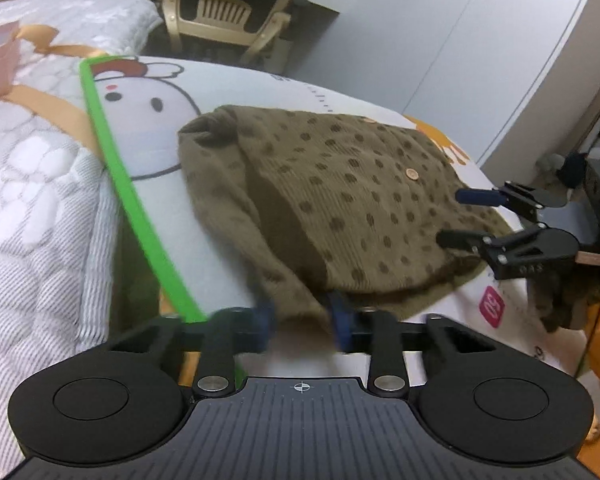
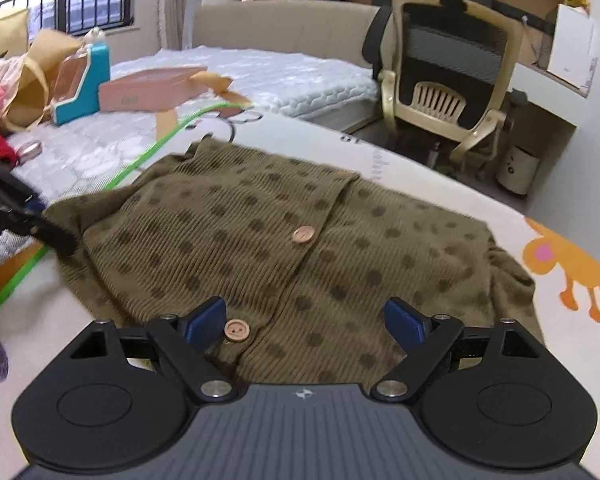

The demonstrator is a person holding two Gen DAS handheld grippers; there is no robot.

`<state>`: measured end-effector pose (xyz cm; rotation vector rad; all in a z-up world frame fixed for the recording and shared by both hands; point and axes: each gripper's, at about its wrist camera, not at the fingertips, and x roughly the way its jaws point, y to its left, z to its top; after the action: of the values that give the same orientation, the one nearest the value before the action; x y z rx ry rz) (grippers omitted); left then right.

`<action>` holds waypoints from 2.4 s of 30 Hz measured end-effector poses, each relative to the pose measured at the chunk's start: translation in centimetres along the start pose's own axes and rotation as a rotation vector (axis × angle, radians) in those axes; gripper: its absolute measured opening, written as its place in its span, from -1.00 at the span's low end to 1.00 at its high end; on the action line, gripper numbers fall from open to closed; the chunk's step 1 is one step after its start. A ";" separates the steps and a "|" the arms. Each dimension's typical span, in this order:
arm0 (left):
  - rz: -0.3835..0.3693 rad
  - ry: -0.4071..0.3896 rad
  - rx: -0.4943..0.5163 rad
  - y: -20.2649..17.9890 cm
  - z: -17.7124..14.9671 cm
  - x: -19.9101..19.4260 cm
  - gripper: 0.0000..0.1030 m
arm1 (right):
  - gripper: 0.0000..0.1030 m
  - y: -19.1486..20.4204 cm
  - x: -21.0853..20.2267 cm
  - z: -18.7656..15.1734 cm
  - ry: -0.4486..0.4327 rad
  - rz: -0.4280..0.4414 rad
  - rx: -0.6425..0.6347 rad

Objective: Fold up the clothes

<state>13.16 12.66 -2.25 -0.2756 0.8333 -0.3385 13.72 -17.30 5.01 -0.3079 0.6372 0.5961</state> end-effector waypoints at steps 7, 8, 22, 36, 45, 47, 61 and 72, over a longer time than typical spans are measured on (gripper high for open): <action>0.055 -0.056 -0.066 2.1 0.0 -2.6 -0.02 | 0.69 0.6 0.0 0.6 -0.019 0.013 -0.024; 0.040 -0.066 -0.067 2.0 0.1 -2.7 0.15 | 0.69 0.6 0.0 0.5 -0.019 0.015 -0.021; -0.126 -0.038 -0.181 5.5 6.1 5.1 -0.14 | 0.70 1.3 0.4 0.3 -0.010 0.012 -0.021; -0.058 -0.066 -0.184 3.3 4.5 1.7 0.47 | 0.80 4.6 -0.2 0.8 -0.076 0.075 -0.121; -0.191 -0.061 -0.257 0.4 7.8 3.3 -0.57 | 0.88 12.6 2.1 2.7 -0.128 0.150 -0.354; -0.232 -0.059 -0.244 -0.6 8.4 3.4 -0.59 | 0.87 14.0 3.6 3.3 -0.154 0.083 -0.410; -0.168 -0.116 -0.416 3.9 7.5 2.9 0.81 | -0.62 9.2 2.2 5.9 -0.183 0.111 -0.158; -0.369 0.003 -0.560 4.0 6.3 5.8 0.85 | 0.64 12.6 1.5 3.8 -0.175 0.146 -0.325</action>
<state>22.28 14.64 -3.60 -0.9580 0.8682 -0.4443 8.81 -5.03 5.81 -0.5100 0.3948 0.8594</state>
